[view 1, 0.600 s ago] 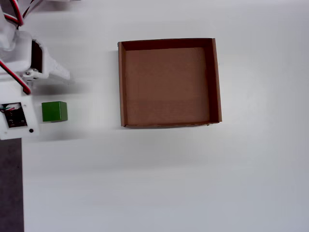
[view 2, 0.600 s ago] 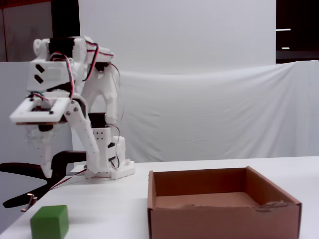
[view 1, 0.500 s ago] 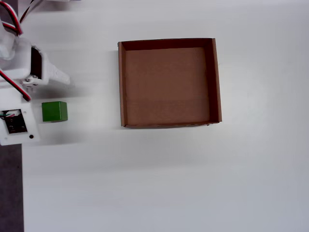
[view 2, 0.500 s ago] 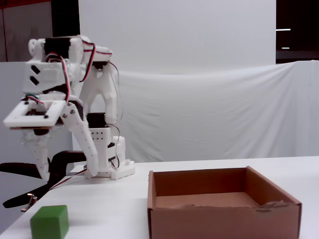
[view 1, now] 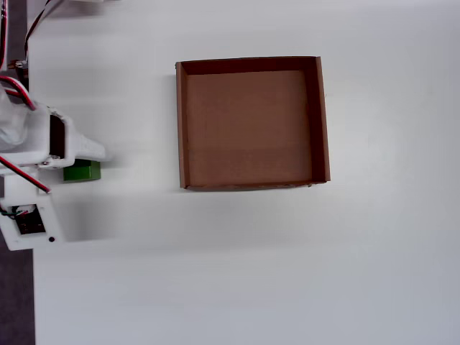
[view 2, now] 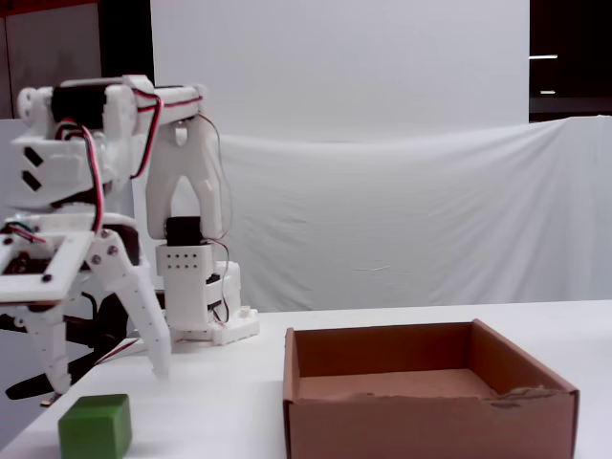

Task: Grasp a green cube and put it in a box.

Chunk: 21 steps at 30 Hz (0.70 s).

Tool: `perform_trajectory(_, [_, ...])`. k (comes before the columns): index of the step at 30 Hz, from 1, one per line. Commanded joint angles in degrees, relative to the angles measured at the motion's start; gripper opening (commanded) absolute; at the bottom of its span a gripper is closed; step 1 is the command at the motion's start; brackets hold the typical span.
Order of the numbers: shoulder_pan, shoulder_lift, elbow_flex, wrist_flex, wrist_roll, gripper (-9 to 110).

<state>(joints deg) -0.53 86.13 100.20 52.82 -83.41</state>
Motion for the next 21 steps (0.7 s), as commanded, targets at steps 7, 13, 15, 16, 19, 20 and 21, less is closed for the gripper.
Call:
perform_trajectory(7, [1.4, -3.7, -6.2, -2.1, -1.4, 33])
perform_trajectory(13, [1.8, -6.1, -6.7, -2.9, -1.8, 32])
perform_trajectory(15, [1.7, -6.7, -6.7, -3.0, -1.8, 31])
perform_trajectory(16, [1.6, -6.9, -6.7, -3.1, -1.6, 31])
perform_trajectory(19, [1.1, -7.6, -6.6, -3.2, -1.1, 30])
perform_trajectory(20, [0.9, -7.7, -6.5, -3.2, -1.1, 30])
perform_trajectory(21, [0.7, -7.7, -6.3, -3.2, -1.1, 29])
